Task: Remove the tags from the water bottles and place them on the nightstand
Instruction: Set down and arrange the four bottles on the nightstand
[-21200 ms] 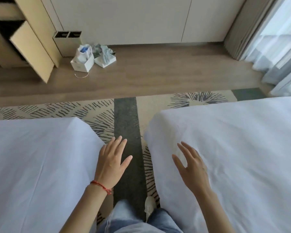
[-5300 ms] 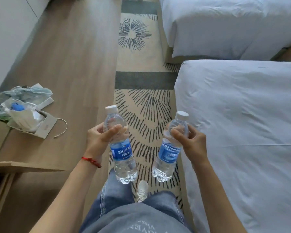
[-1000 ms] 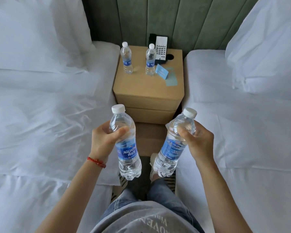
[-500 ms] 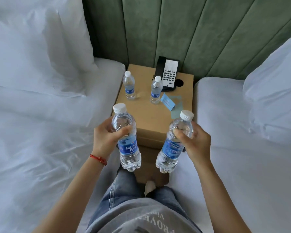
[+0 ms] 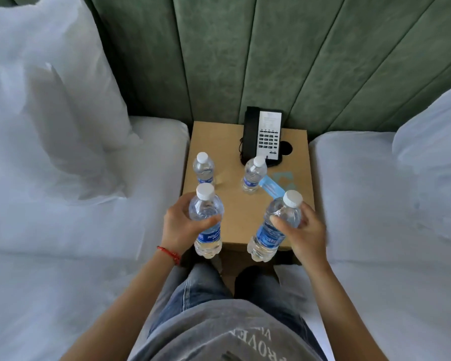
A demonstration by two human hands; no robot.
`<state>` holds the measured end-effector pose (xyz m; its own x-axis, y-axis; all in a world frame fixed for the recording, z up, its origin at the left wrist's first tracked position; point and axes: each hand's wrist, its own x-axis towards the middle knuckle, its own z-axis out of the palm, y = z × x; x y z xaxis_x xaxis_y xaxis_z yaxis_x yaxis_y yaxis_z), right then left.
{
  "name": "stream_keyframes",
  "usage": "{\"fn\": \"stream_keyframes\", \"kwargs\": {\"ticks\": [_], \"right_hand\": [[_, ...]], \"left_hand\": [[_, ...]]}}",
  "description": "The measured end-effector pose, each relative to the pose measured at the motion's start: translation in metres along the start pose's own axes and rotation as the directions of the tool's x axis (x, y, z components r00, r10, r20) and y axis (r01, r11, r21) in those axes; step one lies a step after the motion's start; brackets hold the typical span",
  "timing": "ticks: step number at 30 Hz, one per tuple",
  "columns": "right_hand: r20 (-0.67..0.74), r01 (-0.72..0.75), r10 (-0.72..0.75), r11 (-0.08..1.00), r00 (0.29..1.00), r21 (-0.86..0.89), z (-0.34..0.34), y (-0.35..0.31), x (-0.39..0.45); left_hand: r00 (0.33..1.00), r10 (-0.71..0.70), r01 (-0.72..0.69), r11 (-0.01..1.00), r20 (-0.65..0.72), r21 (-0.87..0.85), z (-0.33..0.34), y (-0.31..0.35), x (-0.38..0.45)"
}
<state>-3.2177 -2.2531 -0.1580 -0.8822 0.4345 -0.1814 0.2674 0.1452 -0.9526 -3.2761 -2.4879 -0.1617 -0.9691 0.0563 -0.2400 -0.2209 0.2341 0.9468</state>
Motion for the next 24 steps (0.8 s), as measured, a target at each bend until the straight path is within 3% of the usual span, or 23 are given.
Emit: {"fn": "stream_keyframes", "kwargs": {"ticks": [15,24], "right_hand": [[-0.013,-0.154,0.153,0.985,0.988,-0.081,0.039,0.039,0.063],[0.033,-0.169,0.176,0.975,0.984,-0.142,0.048,0.065,0.088]], "left_hand": [[0.980,-0.196,0.198,0.975,-0.032,0.097,0.013,-0.046,0.076],[0.974,-0.218,0.224,0.964,-0.060,0.146,0.034,-0.061,0.092]]}}
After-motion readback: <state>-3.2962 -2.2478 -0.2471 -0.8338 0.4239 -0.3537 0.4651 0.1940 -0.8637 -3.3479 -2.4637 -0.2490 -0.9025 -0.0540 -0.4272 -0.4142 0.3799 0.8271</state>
